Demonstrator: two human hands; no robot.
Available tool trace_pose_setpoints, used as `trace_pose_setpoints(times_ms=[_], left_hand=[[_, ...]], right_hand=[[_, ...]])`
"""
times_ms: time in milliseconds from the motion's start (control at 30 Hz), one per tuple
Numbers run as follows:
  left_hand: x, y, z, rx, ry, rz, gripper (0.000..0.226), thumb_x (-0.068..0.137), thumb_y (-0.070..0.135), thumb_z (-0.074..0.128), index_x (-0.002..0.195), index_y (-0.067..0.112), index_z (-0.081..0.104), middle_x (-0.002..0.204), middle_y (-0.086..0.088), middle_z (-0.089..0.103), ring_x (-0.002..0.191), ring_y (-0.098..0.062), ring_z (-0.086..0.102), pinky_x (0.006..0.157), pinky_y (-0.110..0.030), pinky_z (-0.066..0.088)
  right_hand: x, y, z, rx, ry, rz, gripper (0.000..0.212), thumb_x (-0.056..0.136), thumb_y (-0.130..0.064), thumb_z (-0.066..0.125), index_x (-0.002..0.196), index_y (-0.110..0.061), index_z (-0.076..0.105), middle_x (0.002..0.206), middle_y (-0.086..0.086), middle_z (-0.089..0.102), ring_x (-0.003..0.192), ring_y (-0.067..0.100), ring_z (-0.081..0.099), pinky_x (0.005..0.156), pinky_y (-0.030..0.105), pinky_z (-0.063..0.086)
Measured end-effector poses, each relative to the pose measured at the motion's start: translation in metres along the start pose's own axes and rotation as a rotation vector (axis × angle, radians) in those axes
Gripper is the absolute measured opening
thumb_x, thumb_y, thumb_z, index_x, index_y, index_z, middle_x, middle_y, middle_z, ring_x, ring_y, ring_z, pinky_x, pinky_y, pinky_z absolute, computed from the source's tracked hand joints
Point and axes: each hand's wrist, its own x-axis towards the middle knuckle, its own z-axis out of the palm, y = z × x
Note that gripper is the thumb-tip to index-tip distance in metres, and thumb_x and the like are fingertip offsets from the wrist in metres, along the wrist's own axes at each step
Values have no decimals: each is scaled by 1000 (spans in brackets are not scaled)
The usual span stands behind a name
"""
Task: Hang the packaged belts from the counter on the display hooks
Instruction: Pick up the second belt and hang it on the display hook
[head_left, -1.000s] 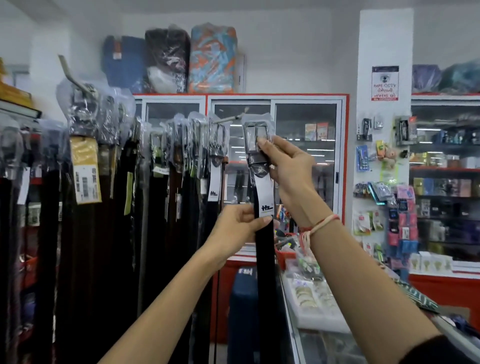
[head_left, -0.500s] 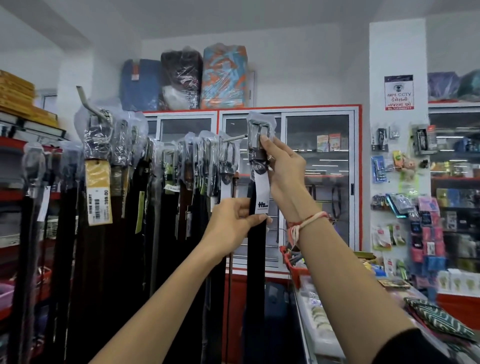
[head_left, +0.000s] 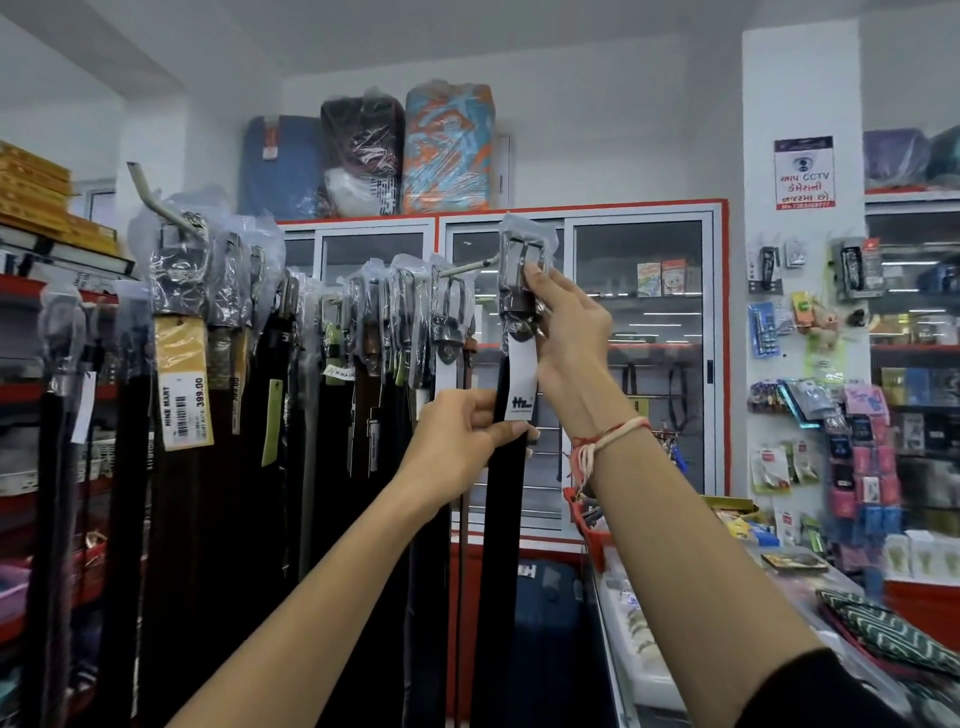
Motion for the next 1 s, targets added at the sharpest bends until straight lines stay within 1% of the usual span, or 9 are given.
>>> trace_pose_setpoints(times_ms=[67, 167, 267, 400, 533, 667, 767, 900, 1000], left_hand=[[0, 2, -1, 20, 5, 12, 20, 89, 4, 66, 81, 22, 70, 81, -2, 79, 79, -15, 76, 67, -27, 56], [0, 5, -2, -4, 11, 1, 12, 89, 2, 64, 89, 13, 70, 89, -13, 79, 85, -25, 76, 75, -36, 61], [-5, -3, -4, -27, 13, -34, 8, 89, 3, 65, 94, 7, 70, 93, -16, 78, 89, -26, 75, 81, -40, 59], [-12, -14, -10, 9, 80, -71, 18, 85, 11, 71, 103, 6, 70, 93, -7, 79, 87, -21, 75, 86, -47, 59], [-12, -20, -22, 72, 229, -129, 46, 78, 22, 79, 117, 2, 66, 103, -9, 74, 89, -16, 70, 64, -21, 56], [-15, -30, -31, 30, 351, -198, 56, 73, 20, 83, 120, -3, 63, 88, 0, 67, 80, -6, 64, 57, -14, 53], [-19, -35, -32, -7, 363, -220, 57, 74, 19, 83, 121, -4, 62, 92, -6, 69, 82, -10, 66, 55, -12, 54], [-37, -38, -30, 13, 381, -205, 56, 75, 19, 82, 122, -3, 61, 86, -2, 69, 89, -14, 67, 69, -21, 57], [-59, -42, -24, 76, 395, -179, 50, 74, 17, 82, 119, 4, 65, 101, -10, 72, 90, -13, 68, 85, -29, 57]], right_hand=[[1, 0, 2, -12, 12, 5, 15, 75, -8, 80, 84, -13, 69, 100, 14, 73, 99, 27, 66, 104, 50, 48], [4, 0, 5, -38, 25, 14, 15, 75, -10, 81, 83, -15, 69, 107, 16, 74, 110, 30, 67, 106, 49, 47], [3, 10, 4, -36, 16, 46, 17, 74, -8, 81, 83, -16, 68, 105, 14, 74, 106, 27, 67, 105, 48, 48], [3, 28, 7, -31, 2, 93, 26, 74, -10, 82, 98, -11, 70, 115, 16, 72, 117, 31, 64, 106, 46, 47], [8, 36, 18, -112, -62, 130, 28, 77, -9, 80, 102, -7, 69, 117, 20, 71, 113, 32, 67, 102, 45, 51], [12, 47, 22, -163, -61, 131, 21, 73, -13, 83, 88, -14, 68, 120, 17, 69, 112, 31, 67, 101, 44, 52], [6, 52, 17, -165, -61, 142, 43, 74, -18, 83, 112, -5, 67, 115, 16, 73, 111, 30, 68, 101, 43, 52], [-19, 53, 1, -142, -138, 187, 50, 77, -17, 81, 121, -6, 63, 118, 14, 72, 113, 27, 68, 99, 42, 54], [-47, 51, -15, -166, -192, 199, 43, 82, -6, 75, 122, -3, 61, 119, 14, 71, 103, 20, 70, 87, 27, 58]])
